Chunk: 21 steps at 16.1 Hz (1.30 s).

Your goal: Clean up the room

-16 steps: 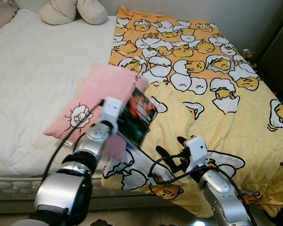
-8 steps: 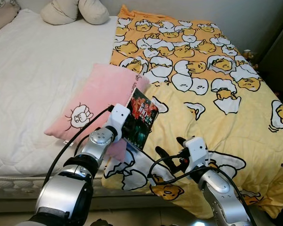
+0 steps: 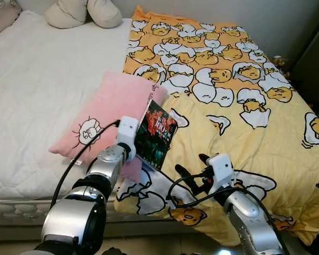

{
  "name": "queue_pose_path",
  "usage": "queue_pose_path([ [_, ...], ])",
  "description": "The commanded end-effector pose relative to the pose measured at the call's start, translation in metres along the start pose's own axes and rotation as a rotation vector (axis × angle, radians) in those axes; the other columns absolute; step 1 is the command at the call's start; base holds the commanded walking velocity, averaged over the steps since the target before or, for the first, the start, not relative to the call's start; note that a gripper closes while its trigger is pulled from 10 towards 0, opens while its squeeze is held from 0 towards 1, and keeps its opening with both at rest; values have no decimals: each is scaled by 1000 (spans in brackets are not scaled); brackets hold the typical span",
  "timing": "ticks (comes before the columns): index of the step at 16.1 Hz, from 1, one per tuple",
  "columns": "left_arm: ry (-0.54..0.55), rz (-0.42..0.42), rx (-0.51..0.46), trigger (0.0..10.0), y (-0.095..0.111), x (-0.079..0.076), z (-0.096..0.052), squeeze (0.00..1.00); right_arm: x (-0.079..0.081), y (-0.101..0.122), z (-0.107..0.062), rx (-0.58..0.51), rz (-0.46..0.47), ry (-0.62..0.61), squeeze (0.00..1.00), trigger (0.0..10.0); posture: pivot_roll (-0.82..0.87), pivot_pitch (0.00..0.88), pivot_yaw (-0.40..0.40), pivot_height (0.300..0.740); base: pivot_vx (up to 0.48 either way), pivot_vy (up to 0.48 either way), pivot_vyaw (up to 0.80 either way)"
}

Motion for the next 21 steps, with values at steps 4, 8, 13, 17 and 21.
queue_pose_path([
  [4,-43,24,81,0,-13,-11,2,0,-9,5,-3,-10,-9,-20,0,10000,-31,0,-34,740,0,0,0],
  [8,-71,127,128,0,-22,-15,1,0,-8,3,-4,-3,-12,-12,0,10000,-29,0,-33,740,0,0,0],
  [13,-301,-7,-223,0,46,-47,1,0,-11,3,-4,1,-14,-15,0,10000,-21,0,-36,740,0,0,0],
  [17,-364,-293,-549,0,112,-33,-21,0,-18,5,-4,-8,-5,-47,0,10000,-10,0,-40,740,0,0,0],
  [21,-3,-58,-553,10000,120,38,-40,0,-44,38,2,-136,-42,-259,0,10000,22,0,-50,740,0,0,0],
])
Point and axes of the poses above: a point about 5 cm out from each wrist's last joint towards the gripper, its own z axis pointing out of the wrist towards the gripper, its own y axis along the axis of the wrist's last joint, x = y × z, the point moved 3 cm from there along z, pointing out of the wrist towards the gripper, and after that the axes turned 10 degrees about -z, right-handed, at the moved point
